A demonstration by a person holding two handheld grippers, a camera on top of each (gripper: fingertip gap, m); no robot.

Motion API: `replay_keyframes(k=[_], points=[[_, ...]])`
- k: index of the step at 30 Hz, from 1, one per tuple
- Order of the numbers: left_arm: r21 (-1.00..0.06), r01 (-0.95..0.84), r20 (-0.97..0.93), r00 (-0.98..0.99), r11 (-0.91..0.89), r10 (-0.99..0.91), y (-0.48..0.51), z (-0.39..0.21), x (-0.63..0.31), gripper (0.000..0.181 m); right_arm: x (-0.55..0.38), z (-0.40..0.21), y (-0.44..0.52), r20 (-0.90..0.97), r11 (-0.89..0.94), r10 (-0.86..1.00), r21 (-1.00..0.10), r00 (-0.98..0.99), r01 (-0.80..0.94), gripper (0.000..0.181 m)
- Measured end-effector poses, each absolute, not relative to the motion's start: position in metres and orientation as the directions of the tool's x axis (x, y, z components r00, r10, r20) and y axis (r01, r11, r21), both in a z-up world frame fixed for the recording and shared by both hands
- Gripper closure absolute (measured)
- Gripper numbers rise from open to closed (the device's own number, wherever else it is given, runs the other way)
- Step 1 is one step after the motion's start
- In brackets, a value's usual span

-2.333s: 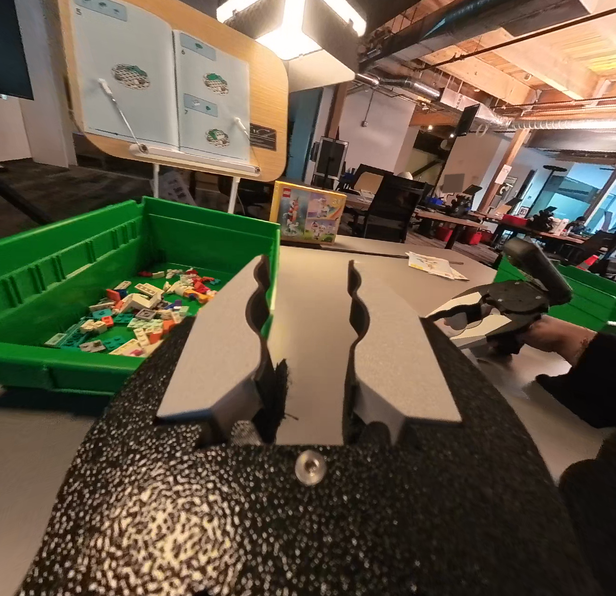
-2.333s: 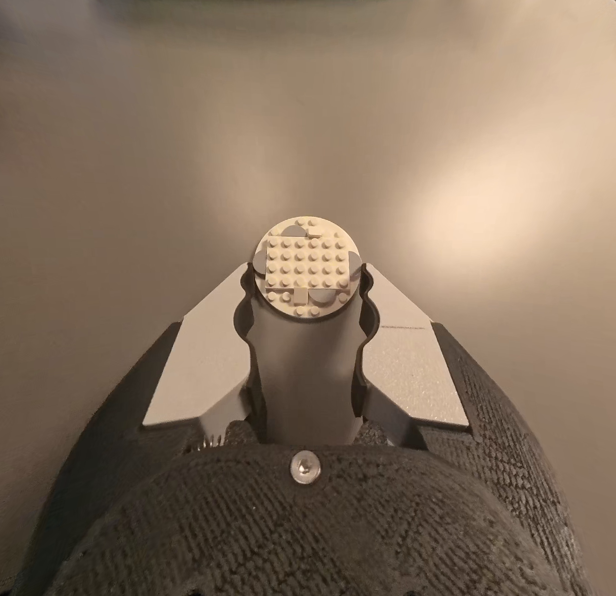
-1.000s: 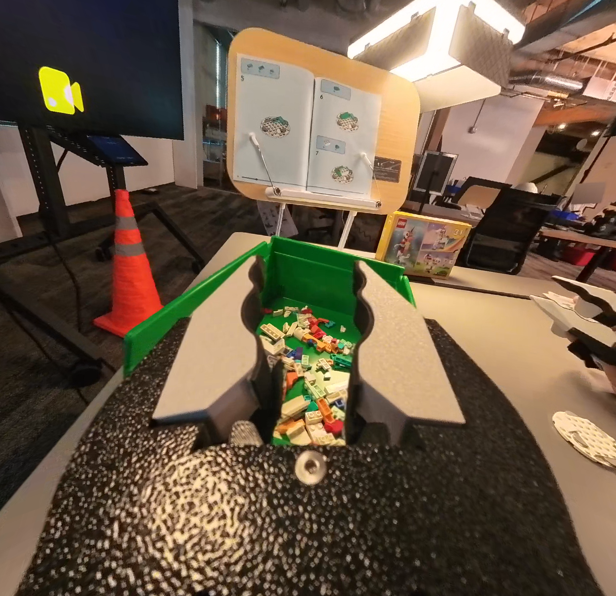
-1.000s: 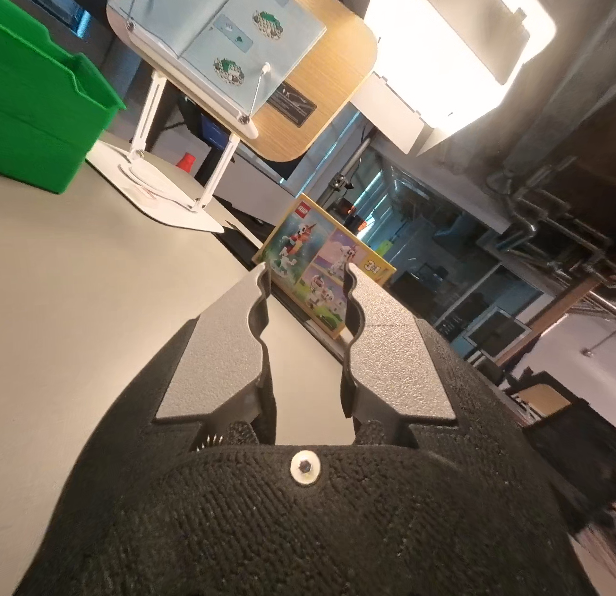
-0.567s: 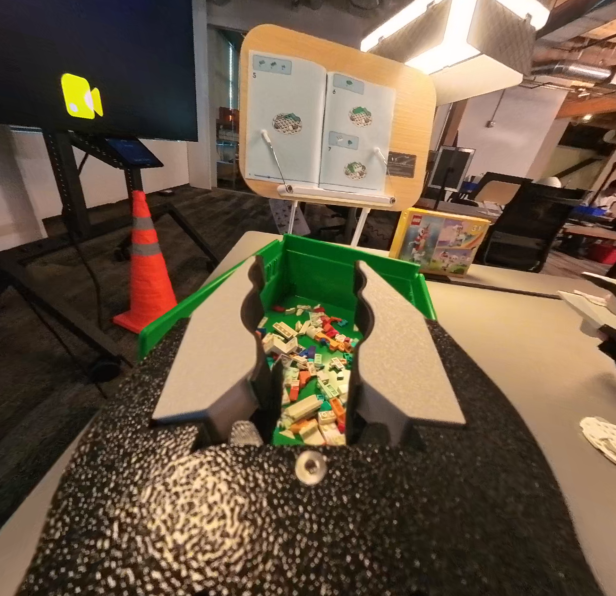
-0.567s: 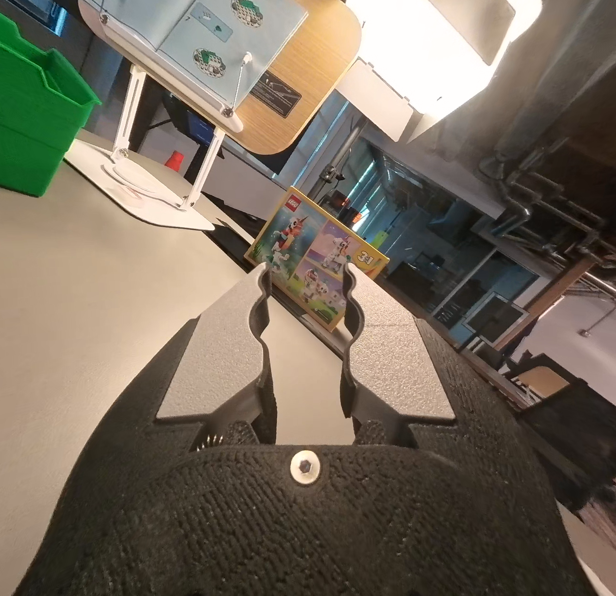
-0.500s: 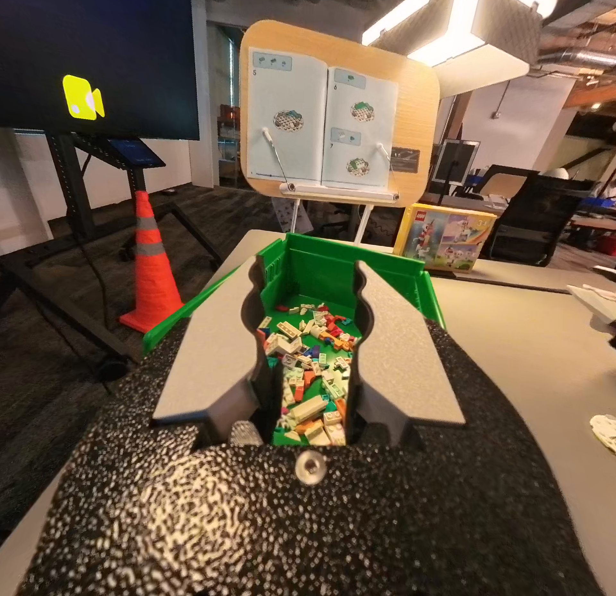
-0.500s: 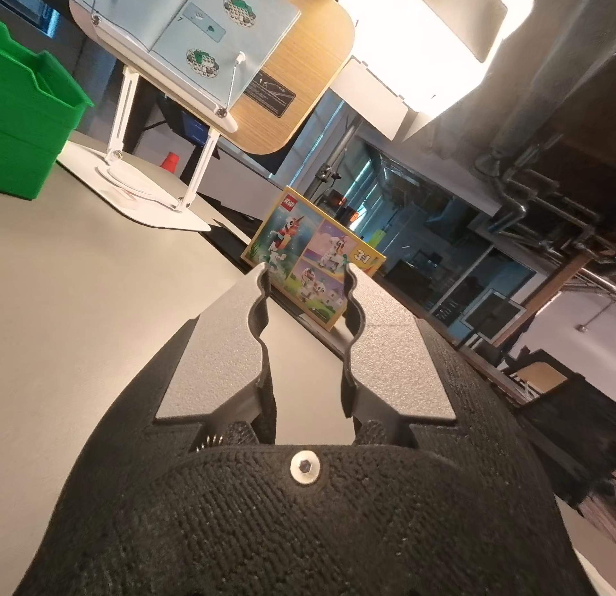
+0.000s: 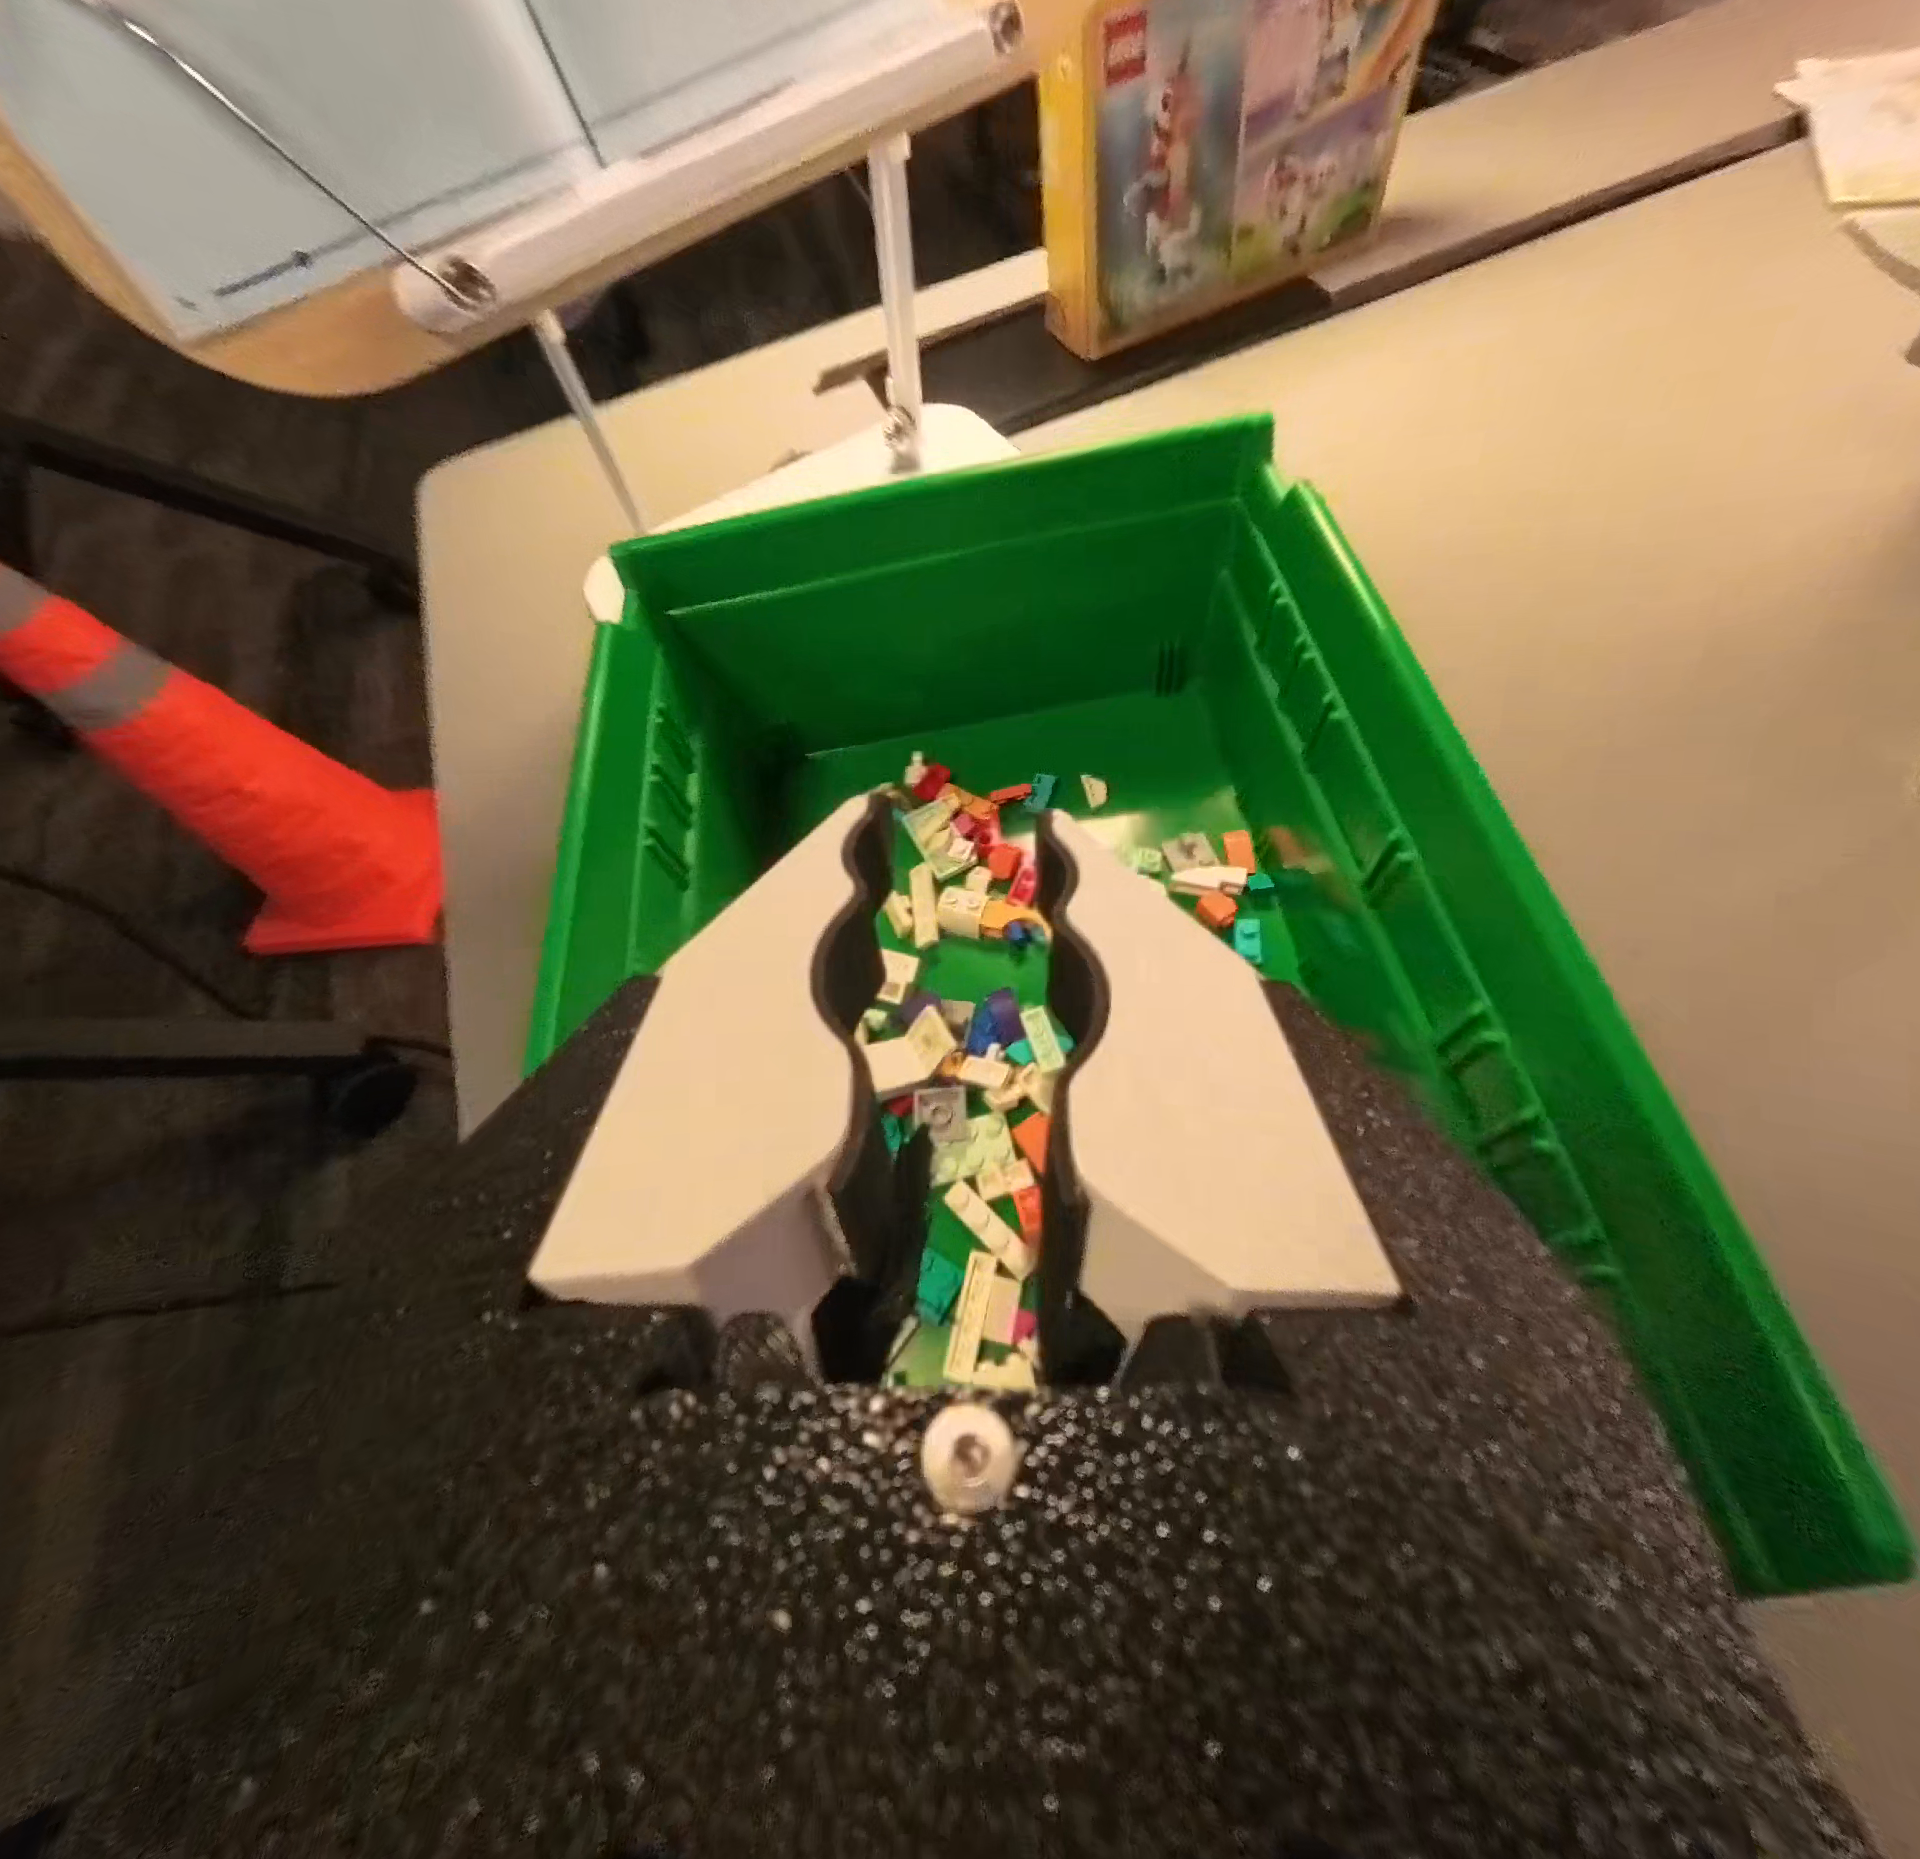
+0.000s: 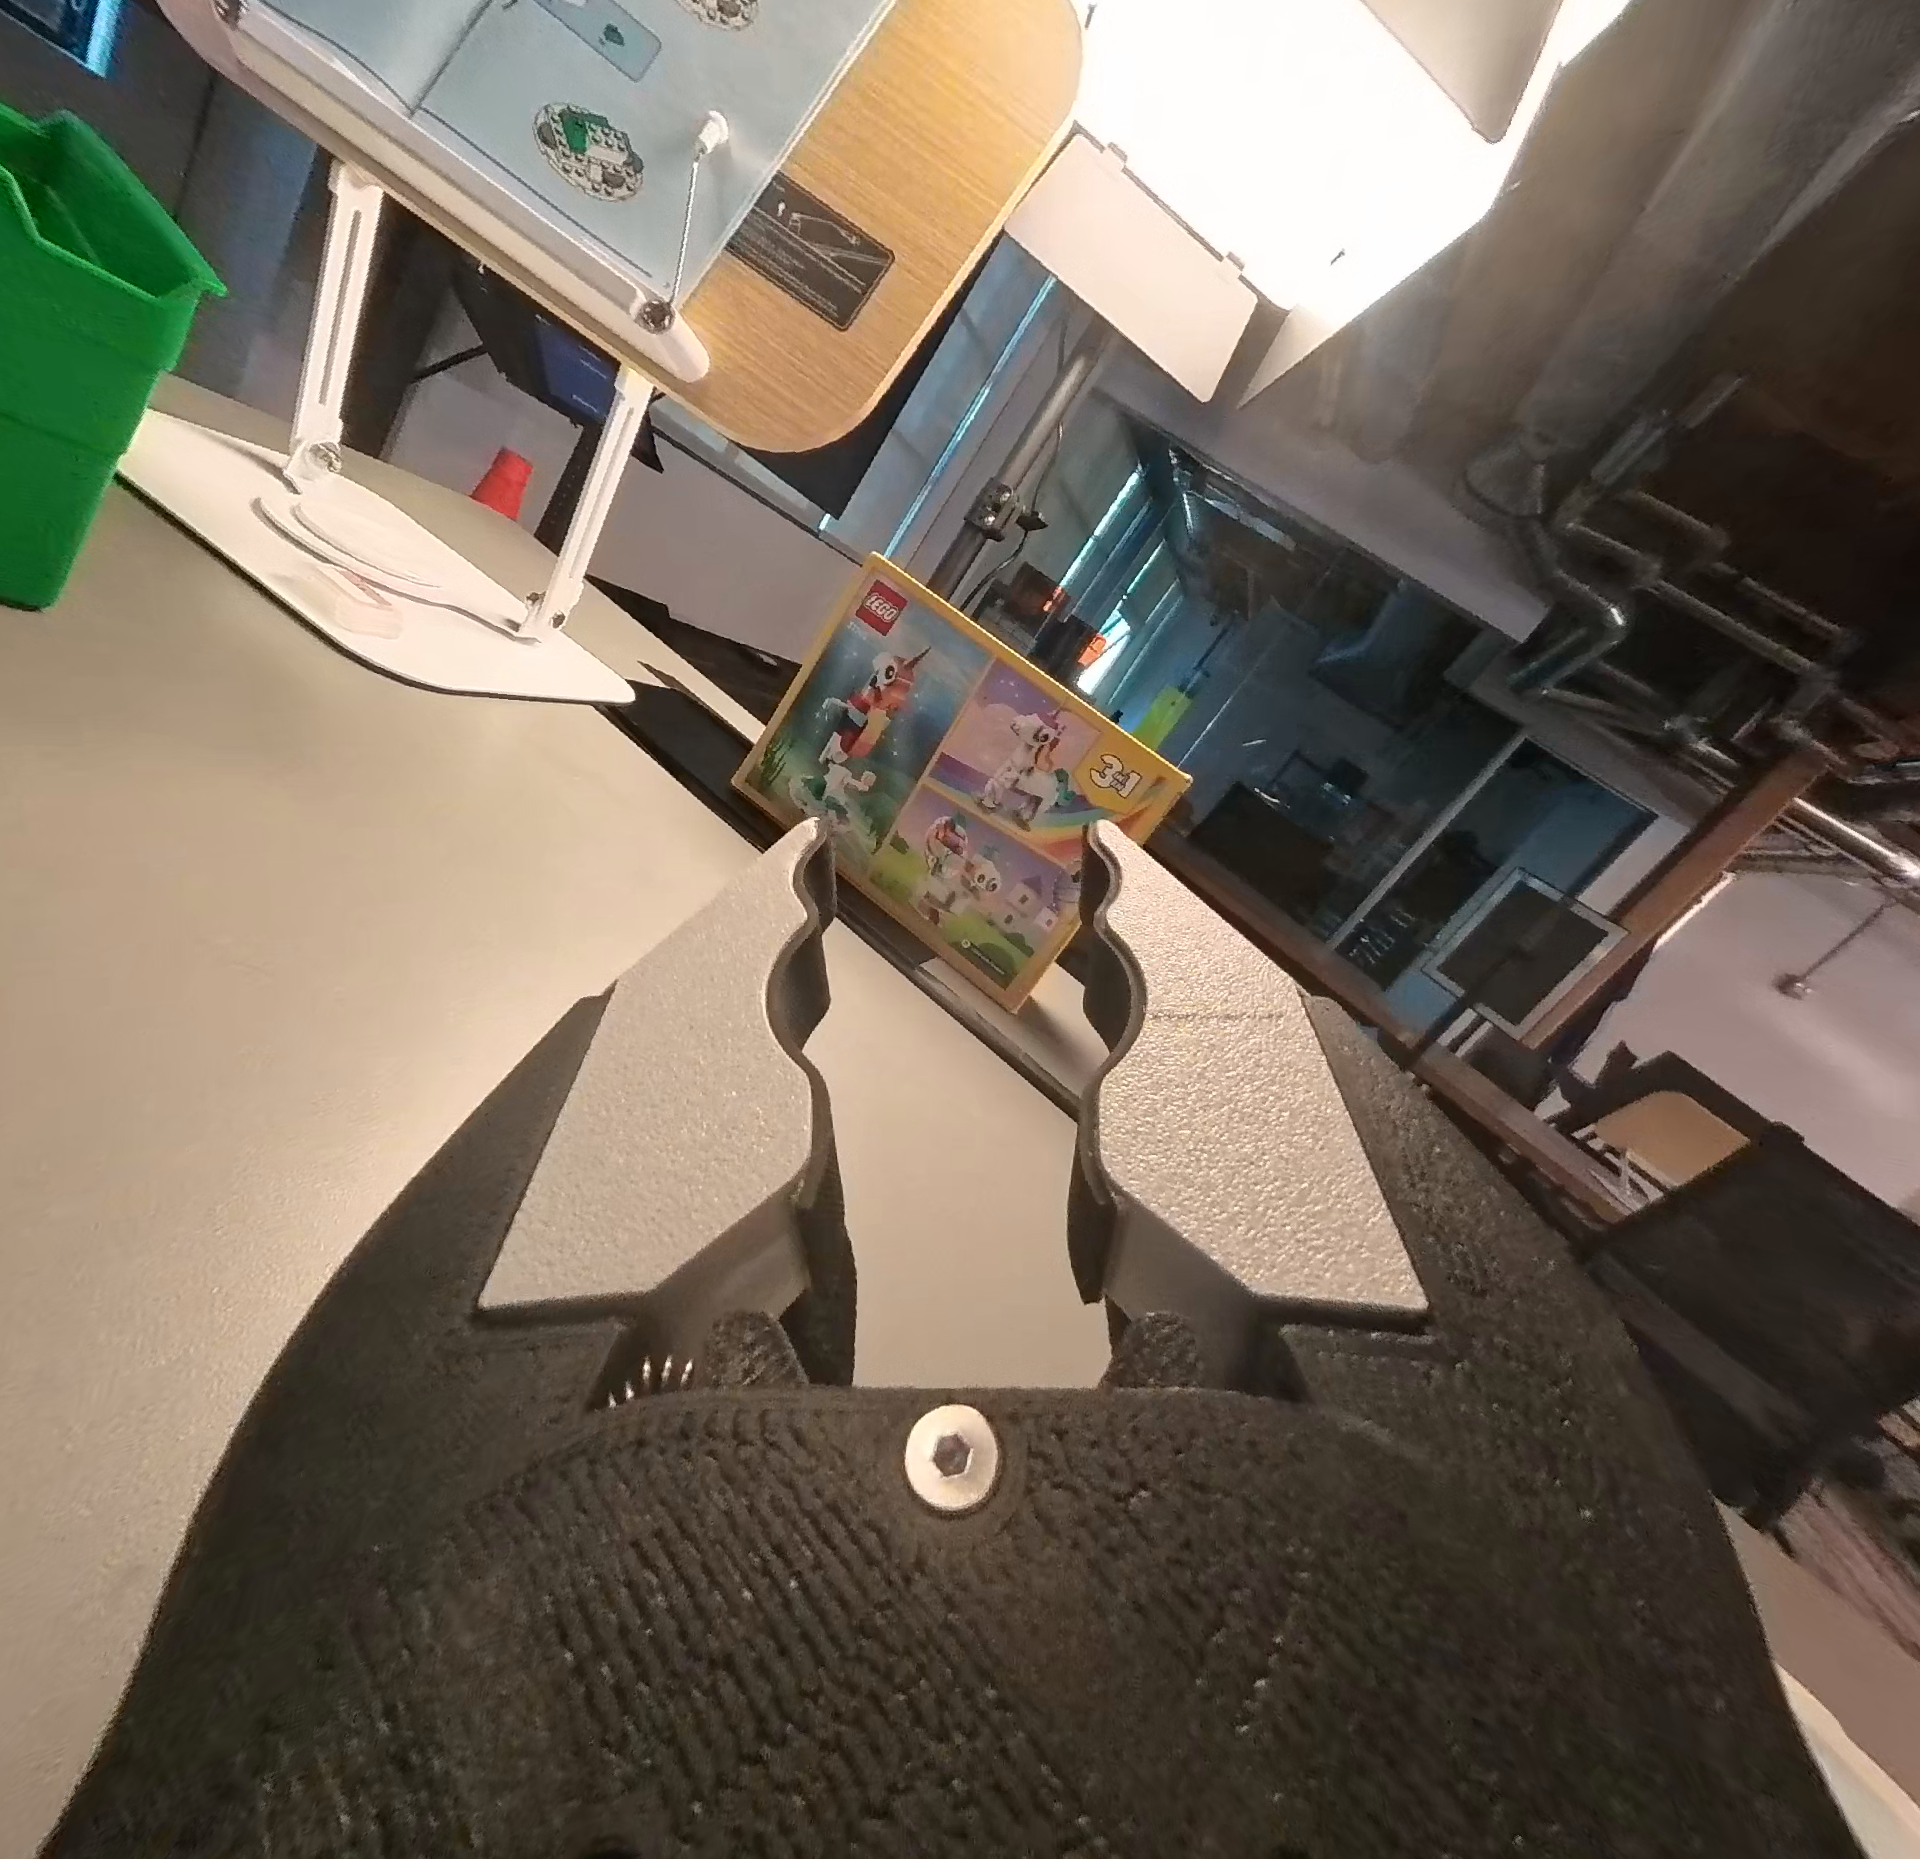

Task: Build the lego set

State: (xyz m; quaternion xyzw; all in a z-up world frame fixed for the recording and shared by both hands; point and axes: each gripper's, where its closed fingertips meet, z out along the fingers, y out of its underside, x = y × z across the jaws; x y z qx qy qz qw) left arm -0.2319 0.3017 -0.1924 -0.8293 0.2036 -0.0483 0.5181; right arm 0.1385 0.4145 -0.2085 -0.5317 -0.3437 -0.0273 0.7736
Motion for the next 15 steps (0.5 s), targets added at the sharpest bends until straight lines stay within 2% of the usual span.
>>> replay_keyframes(k=[5, 9, 10, 12, 15], points=[[-0.841, -0.267, -0.017, 0.882, -0.471, -0.47, 0.334, -0.192, -0.225, 0.155, 0.141, -0.208, 0.415, 0.544, 0.428, 0.328, -0.814, 0.772, 0.392, 0.136], [-0.755, -0.318, 0.1, 0.808, -0.573, -0.58, 0.348, -0.189, -0.199, 0.153, 0.14, -0.208, 0.416, 0.553, 0.429, 0.324, -0.809, 0.767, 0.402, 0.136], [-0.726, -0.344, 0.131, 0.782, -0.596, -0.61, 0.346, -0.193, -0.191, 0.155, 0.14, -0.208, 0.415, 0.557, 0.432, 0.321, -0.806, 0.766, 0.405, 0.137], [-0.653, -0.439, 0.168, 0.71, -0.617, -0.684, 0.335, -0.205, -0.179, 0.174, 0.139, -0.207, 0.414, 0.555, 0.438, 0.327, -0.806, 0.765, 0.398, 0.137], [-0.527, -0.57, 0.127, 0.68, -0.63, -0.722, 0.321, -0.234, -0.182, 0.178, 0.136, -0.203, 0.409, 0.53, 0.457, 0.36, -0.818, 0.768, 0.35, 0.136]])
